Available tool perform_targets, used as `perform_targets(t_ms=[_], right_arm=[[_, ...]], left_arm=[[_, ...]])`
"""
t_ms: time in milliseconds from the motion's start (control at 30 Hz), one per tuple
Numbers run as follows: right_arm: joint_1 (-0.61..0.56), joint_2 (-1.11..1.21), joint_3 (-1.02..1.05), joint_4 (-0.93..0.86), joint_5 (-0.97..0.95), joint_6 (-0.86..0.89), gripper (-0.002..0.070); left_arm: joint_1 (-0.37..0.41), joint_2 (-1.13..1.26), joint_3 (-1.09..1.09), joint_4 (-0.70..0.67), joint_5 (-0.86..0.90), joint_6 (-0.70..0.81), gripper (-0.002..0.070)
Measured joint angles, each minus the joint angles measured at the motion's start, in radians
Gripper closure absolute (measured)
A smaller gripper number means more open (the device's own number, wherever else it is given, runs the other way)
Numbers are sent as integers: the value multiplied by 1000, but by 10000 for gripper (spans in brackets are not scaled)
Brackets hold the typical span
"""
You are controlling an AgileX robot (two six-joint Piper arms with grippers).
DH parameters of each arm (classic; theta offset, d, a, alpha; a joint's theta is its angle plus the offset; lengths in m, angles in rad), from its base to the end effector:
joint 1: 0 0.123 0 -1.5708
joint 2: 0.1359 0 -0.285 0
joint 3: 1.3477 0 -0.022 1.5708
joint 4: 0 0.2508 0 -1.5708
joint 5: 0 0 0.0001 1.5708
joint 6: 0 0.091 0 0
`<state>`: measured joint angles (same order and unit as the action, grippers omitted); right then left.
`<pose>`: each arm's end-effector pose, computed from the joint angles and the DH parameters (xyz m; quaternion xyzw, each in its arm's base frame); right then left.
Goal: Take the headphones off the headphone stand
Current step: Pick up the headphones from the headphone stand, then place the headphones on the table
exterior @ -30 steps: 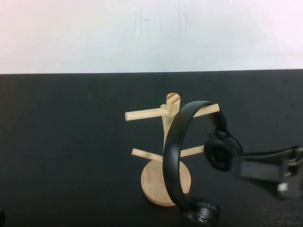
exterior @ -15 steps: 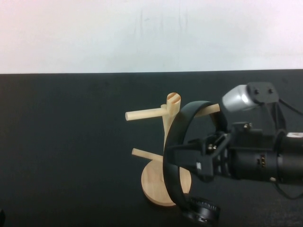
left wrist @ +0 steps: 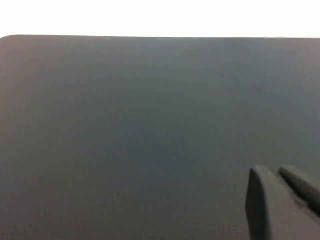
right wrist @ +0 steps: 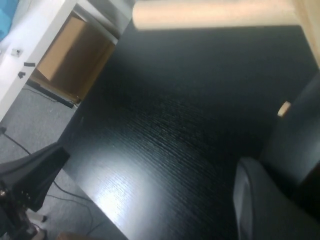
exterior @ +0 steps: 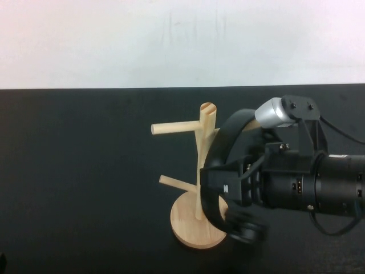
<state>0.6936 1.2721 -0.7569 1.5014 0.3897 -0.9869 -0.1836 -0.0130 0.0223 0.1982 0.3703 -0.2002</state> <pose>0.1829 0.1971 0.2830 -0.1785 0.8198 0.4287 0.3351 0.0528 -0.0032 0.1737 0.0460 0.7990 -0.0310 0.5987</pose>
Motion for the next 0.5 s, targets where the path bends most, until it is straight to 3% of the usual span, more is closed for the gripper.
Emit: perform_targets(t_ms=[367,500], right_arm=[[0,-124,0,-38,24,3,613],[-16,-217,0,-205,39,169,614]], left_arm=[[0,0,0,0,0,0,673],[0,0,0,0,0,0,673]])
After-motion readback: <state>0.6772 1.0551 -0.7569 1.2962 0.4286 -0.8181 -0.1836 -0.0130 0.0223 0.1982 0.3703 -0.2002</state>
